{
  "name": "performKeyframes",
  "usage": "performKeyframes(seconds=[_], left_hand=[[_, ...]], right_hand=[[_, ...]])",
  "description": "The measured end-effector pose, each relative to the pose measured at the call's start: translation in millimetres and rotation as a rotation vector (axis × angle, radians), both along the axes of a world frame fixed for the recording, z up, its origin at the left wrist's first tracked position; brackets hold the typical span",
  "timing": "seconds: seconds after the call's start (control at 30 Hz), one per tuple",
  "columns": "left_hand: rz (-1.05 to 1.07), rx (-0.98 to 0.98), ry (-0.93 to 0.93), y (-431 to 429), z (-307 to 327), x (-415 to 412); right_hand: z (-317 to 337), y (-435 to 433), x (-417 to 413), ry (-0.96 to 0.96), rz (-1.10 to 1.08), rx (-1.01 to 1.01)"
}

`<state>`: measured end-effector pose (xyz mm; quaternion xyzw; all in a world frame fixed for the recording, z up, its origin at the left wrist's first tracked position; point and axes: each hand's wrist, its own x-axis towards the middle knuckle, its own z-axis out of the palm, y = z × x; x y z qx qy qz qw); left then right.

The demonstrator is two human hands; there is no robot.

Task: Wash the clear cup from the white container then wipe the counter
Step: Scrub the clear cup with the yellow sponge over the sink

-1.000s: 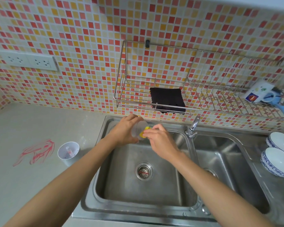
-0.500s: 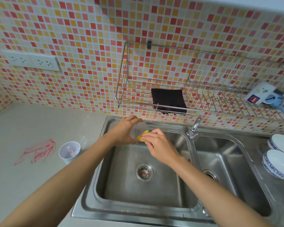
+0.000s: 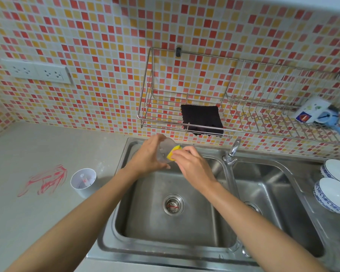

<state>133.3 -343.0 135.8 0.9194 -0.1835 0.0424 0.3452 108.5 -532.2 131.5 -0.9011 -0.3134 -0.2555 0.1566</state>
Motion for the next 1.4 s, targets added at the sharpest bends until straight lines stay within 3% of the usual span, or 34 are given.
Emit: performKeyframes(seconds=[0.1,0.3,0.37,0.47,0.53,0.67,0.77,0.83,0.9,1.03,1.13,1.3,1.4], left_hand=[[0.016,-0.004,-0.080,2.3,0.5,2.7],[-0.059,0.134,-0.103,11.5,-0.6,6.1],[-0.077,0.189,-0.143,11.9,-5.9,5.6],[-0.055,0.240,-0.141,8.9,-9.4,3.0],[-0.051,0.247,-0.152,7.1,-9.1,2.8],[-0.057,0.262,-0.156,10.1,-8.1,4.3],[-0.057,0.262,-0.146,15.1,-9.9,4.6],[-0.061,0.248,-0.135,18.3,-10.7,4.2],[-0.063,0.233,-0.143,19.8,-9.9,3.6],[-0.060,0.191,-0.164,20.0,-6.1,2.9],[-0.061,0.186,-0.171,20.9,-2.4,3.9],[-0.045,0.234,-0.139,30.4,-3.0,4.0],[-0.028,0.227,-0.099,34.6,-6.8,0.0]], right_hand=[[2.8,2.8,4.2,0.104,0.025,0.055],[7.1,12.9,3.4,0.530,0.032,0.186],[5.7,12.8,5.7,0.514,0.049,0.101],[-0.5,10.3,8.8,0.248,0.040,-0.178],[-0.9,10.4,7.3,0.145,-0.008,-0.245],[-7.5,18.3,4.4,0.185,-0.026,-0.149],[-3.1,26.1,0.9,0.486,-0.018,0.110],[1.5,26.5,0.9,0.580,-0.038,0.201],[5.5,24.9,2.0,0.552,-0.028,0.163],[4.3,20.4,5.6,0.207,-0.023,-0.062],[0.8,26.4,2.9,0.121,-0.062,-0.055],[1.2,38.2,-8.8,0.446,-0.019,0.201],[7.1,35.8,-6.1,0.481,-0.019,0.174]])
